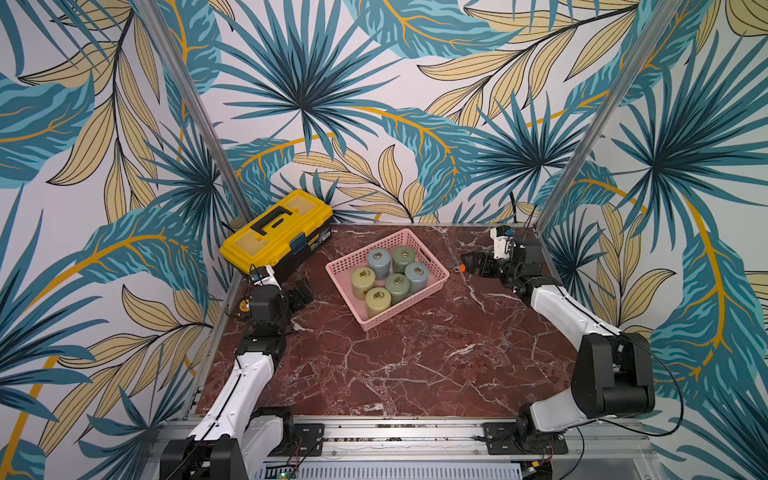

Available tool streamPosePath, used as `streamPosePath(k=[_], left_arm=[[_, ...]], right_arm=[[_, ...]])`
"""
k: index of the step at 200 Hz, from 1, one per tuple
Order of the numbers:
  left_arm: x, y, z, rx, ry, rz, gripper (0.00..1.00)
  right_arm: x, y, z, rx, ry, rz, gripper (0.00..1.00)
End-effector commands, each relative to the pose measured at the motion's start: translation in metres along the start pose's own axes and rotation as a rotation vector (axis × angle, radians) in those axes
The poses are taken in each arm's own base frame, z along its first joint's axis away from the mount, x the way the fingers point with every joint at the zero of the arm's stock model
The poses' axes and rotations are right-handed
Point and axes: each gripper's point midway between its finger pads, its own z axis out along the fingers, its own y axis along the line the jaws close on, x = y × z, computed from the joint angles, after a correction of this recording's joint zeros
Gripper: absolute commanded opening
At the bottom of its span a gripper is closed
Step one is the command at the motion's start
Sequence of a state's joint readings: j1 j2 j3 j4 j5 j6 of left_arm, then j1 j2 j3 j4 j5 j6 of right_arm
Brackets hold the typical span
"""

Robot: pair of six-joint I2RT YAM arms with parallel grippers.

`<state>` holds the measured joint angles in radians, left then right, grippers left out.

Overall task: Take the tea canister out of the basket
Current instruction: Move the basket to the center of the board.

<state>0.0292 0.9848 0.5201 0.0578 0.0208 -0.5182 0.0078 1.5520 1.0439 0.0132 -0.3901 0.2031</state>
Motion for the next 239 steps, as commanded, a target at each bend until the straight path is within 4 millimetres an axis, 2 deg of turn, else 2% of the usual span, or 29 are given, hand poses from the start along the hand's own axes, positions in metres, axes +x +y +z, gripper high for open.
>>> streamPosePath(k=[1, 26, 64, 71, 89, 133, 161, 201, 239], left_arm=[[0.008, -0.018, -0.004, 0.051, 0.092, -0.045, 1.00], [0.024, -0.023, -0.001, 0.053, 0.146, -0.044, 1.00], [0.042, -0.030, -0.001, 0.051, 0.205, -0.046, 1.00], [0.045, -0.031, 0.000, 0.050, 0.212, -0.046, 1.00], [0.050, -0.034, -0.001, 0.054, 0.222, -0.047, 1.00], [0.058, -0.041, -0.002, 0.063, 0.238, -0.049, 1.00], [0.063, -0.045, -0.001, 0.068, 0.251, -0.046, 1.00], [0.069, -0.051, -0.001, 0.079, 0.264, -0.044, 1.00], [0.073, -0.059, 0.002, 0.096, 0.276, -0.044, 0.96]], right_arm=[[0.007, 0.014, 0.009, -0.067, 0.071, 0.047, 0.99], [0.009, 0.014, 0.024, -0.060, 0.120, 0.063, 0.99], [0.014, 0.023, 0.048, -0.070, 0.203, 0.034, 0.86], [0.022, 0.023, 0.051, -0.063, 0.248, 0.043, 0.83], [0.026, 0.024, 0.063, -0.055, 0.290, 0.038, 0.77], [0.038, 0.023, 0.089, 0.008, 0.355, -0.023, 0.72], [0.046, 0.026, 0.100, 0.018, 0.375, -0.053, 0.66], [0.057, 0.024, 0.114, 0.035, 0.411, -0.076, 0.53], [0.063, 0.022, 0.119, 0.054, 0.426, -0.094, 0.36]])
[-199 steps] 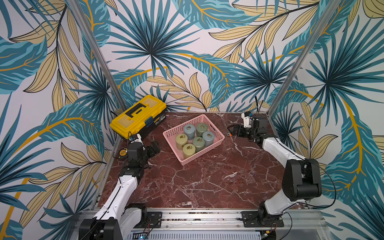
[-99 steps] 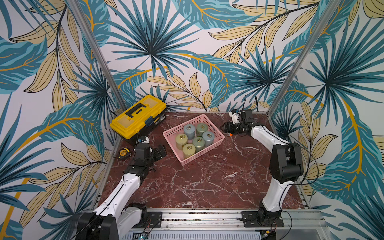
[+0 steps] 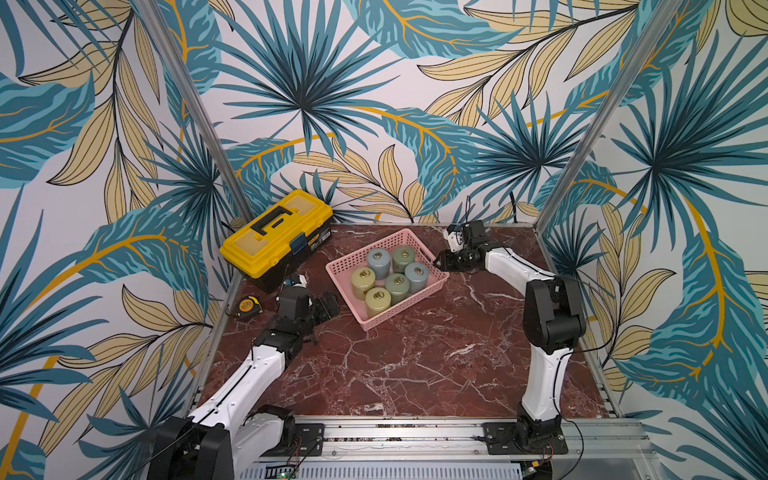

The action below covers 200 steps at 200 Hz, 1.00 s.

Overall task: Take the tea canister out of the basket
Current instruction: Move the basket to the center of the board.

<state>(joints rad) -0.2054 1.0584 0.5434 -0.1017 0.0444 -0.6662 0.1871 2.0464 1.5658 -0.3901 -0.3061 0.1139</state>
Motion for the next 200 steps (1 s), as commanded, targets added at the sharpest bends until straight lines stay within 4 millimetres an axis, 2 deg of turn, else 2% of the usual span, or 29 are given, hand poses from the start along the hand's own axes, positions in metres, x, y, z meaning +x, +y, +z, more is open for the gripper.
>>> streamPosePath(k=[1, 39, 61, 77, 108, 145, 200], left_arm=[[-0.012, -0.015, 0.000, 0.028, -0.027, 0.000, 0.95], [-0.008, -0.026, 0.008, 0.059, -0.004, 0.006, 0.85], [-0.006, -0.032, 0.013, 0.066, 0.011, 0.005, 0.85], [-0.004, -0.037, 0.016, 0.076, 0.021, 0.010, 0.81], [-0.001, -0.043, 0.020, 0.088, 0.034, 0.013, 0.75], [0.003, -0.046, 0.028, 0.094, 0.059, 0.011, 0.62], [0.006, -0.046, 0.038, 0.086, 0.078, 0.019, 0.53]], right_arm=[[0.006, -0.004, 0.006, 0.030, 0.030, -0.013, 0.36], [0.009, -0.005, 0.004, 0.038, 0.034, -0.016, 0.26], [0.012, -0.006, 0.002, 0.051, 0.038, -0.018, 0.19], [0.017, -0.008, -0.001, 0.062, 0.041, -0.018, 0.17], [0.023, -0.009, -0.012, 0.079, 0.029, -0.020, 0.15], [0.030, -0.008, -0.026, 0.096, 0.004, 0.001, 0.15], [0.038, -0.006, -0.038, 0.110, -0.025, 0.035, 0.14]])
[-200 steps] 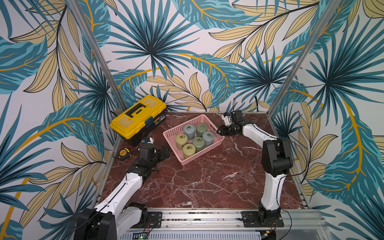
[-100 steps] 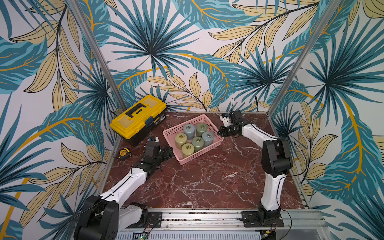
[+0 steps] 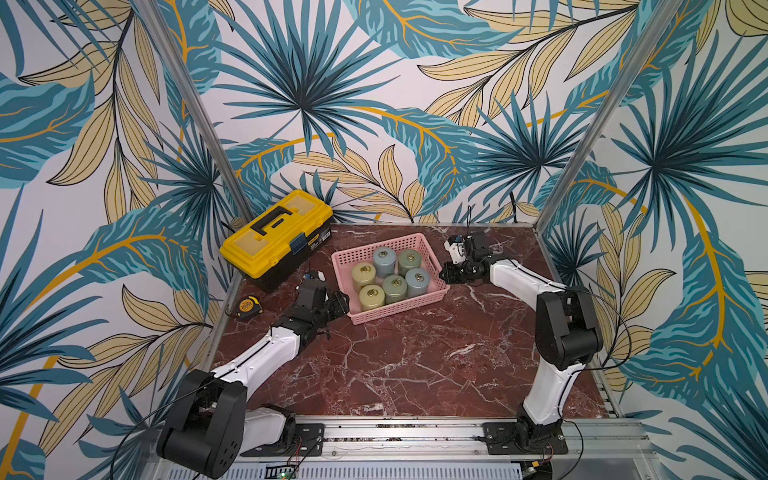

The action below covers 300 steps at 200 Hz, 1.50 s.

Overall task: Take the tea canister out of the basket
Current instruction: Move the basket to the center of the board.

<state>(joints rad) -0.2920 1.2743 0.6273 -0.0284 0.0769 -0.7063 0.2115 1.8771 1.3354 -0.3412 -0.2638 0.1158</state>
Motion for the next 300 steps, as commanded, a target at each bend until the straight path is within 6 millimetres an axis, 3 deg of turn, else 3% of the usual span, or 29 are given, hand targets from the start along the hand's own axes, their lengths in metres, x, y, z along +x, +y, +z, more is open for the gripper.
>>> streamPosePath(k=[1, 113, 174, 219, 300], left_arm=[[-0.015, -0.017, 0.000, 0.044, -0.033, 0.014, 0.53], [-0.007, -0.018, 0.018, 0.061, 0.013, 0.016, 0.30], [-0.003, -0.018, 0.016, 0.071, 0.022, 0.020, 0.09], [0.002, -0.018, 0.013, 0.084, 0.032, 0.020, 0.00], [0.010, -0.017, 0.001, 0.105, 0.034, 0.011, 0.00]], right_arm=[[-0.003, -0.013, -0.014, 0.080, -0.038, 0.051, 0.14], [0.023, -0.012, -0.024, 0.115, -0.032, 0.116, 0.13], [0.036, -0.008, -0.033, 0.118, -0.029, 0.143, 0.13], [0.047, -0.007, -0.042, 0.138, -0.035, 0.174, 0.13], [0.070, -0.005, -0.053, 0.163, -0.030, 0.211, 0.13]])
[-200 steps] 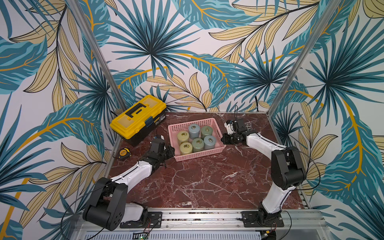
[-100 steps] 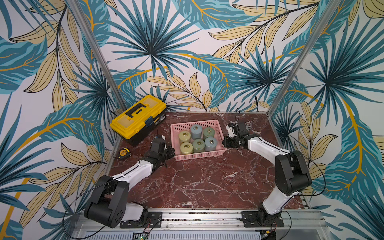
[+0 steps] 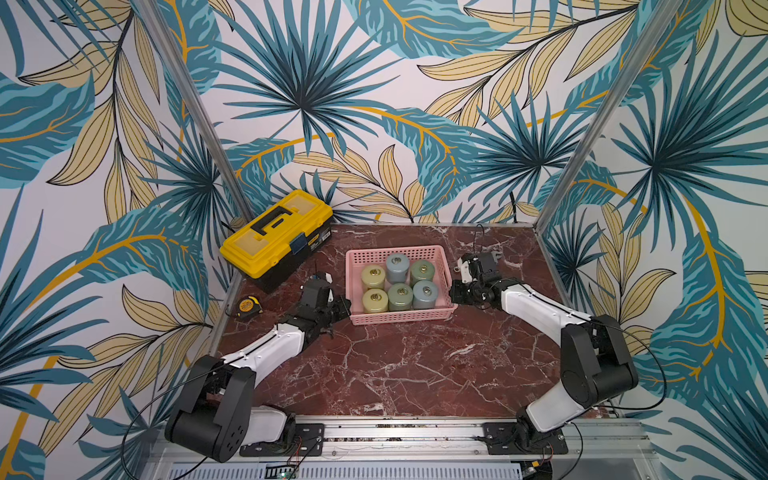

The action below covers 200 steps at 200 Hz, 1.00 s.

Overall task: Take the tea canister out of the basket
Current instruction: Move the basket to the center of the board.

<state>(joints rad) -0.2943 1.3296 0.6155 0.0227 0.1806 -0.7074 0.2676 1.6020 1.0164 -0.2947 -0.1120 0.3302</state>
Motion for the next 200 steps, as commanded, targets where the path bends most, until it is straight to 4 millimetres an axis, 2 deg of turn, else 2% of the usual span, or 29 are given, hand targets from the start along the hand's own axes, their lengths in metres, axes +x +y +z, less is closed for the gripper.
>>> streamPosePath(k=[1, 95, 178, 194, 200], left_arm=[[-0.007, -0.010, -0.011, 0.035, -0.046, 0.015, 0.00], [0.004, -0.005, -0.021, 0.033, -0.045, 0.011, 0.00], [-0.001, -0.007, -0.022, 0.033, -0.061, 0.018, 0.00], [-0.003, -0.008, -0.022, 0.035, -0.068, 0.015, 0.15], [-0.004, -0.009, -0.023, 0.039, -0.072, 0.015, 0.23]], right_arm=[[0.008, -0.007, -0.013, 0.045, -0.007, 0.042, 0.13], [0.031, -0.006, -0.022, 0.083, 0.005, 0.059, 0.13], [0.043, -0.007, -0.025, 0.091, 0.004, 0.094, 0.14], [0.041, -0.005, -0.027, 0.085, -0.008, 0.094, 0.24], [0.040, -0.005, -0.028, 0.082, -0.011, 0.092, 0.28]])
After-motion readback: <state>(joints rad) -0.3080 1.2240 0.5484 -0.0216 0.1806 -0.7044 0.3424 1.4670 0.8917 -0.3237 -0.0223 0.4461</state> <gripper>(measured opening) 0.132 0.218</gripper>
